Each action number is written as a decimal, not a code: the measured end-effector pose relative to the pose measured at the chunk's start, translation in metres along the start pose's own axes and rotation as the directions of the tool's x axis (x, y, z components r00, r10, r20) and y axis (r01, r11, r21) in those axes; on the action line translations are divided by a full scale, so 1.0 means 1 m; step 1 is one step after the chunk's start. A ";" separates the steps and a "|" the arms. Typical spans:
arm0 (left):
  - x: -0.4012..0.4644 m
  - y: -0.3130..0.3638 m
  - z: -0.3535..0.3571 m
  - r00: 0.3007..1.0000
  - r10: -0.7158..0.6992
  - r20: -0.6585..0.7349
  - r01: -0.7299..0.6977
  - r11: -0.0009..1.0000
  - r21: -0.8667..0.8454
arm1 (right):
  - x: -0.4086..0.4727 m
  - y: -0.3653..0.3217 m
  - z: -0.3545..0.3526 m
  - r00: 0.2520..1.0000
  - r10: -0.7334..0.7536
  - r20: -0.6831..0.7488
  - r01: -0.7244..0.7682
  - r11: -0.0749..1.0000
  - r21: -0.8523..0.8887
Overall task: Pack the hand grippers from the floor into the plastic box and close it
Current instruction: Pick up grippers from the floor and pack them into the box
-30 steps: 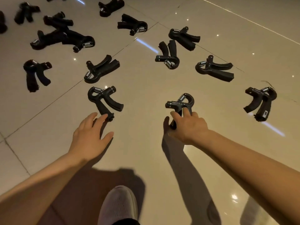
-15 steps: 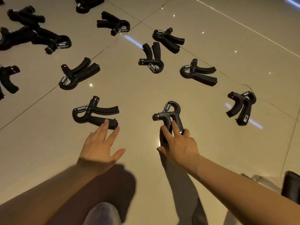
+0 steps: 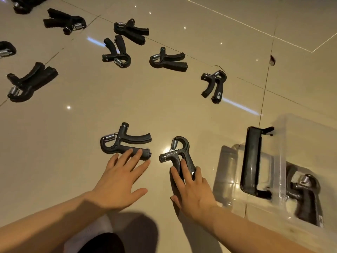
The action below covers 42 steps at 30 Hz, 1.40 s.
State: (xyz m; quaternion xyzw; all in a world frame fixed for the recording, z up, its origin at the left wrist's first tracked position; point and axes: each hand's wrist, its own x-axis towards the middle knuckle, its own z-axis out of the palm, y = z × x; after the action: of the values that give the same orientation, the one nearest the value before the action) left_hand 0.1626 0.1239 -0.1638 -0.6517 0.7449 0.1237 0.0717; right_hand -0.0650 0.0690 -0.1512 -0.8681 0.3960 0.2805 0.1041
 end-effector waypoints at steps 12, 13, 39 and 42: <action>0.036 0.037 -0.021 0.976 0.217 0.029 -0.218 0.975 0.044 | -0.050 0.002 0.032 0.974 0.200 -0.102 -0.168 0.950 0.263; 0.042 0.038 -0.020 0.976 0.207 0.068 -0.210 0.976 0.052 | -0.048 0.001 0.035 0.968 0.229 -0.100 -0.191 0.936 0.295; 0.054 0.087 -0.169 0.777 -0.169 -0.607 -0.382 0.641 -0.666 | -0.114 0.060 -0.144 0.708 0.045 -0.705 0.419 0.776 0.471; 0.062 0.113 -0.204 0.718 -0.137 -0.682 -0.514 0.556 -0.653 | -0.138 0.084 -0.157 0.566 0.157 -0.809 0.452 0.762 0.464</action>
State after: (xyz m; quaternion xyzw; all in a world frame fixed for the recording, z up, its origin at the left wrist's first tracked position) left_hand 0.0533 0.0217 0.0250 -0.5154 0.6462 0.2156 -0.5199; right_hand -0.1368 0.0369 0.0598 -0.8409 0.3875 -0.3080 0.2191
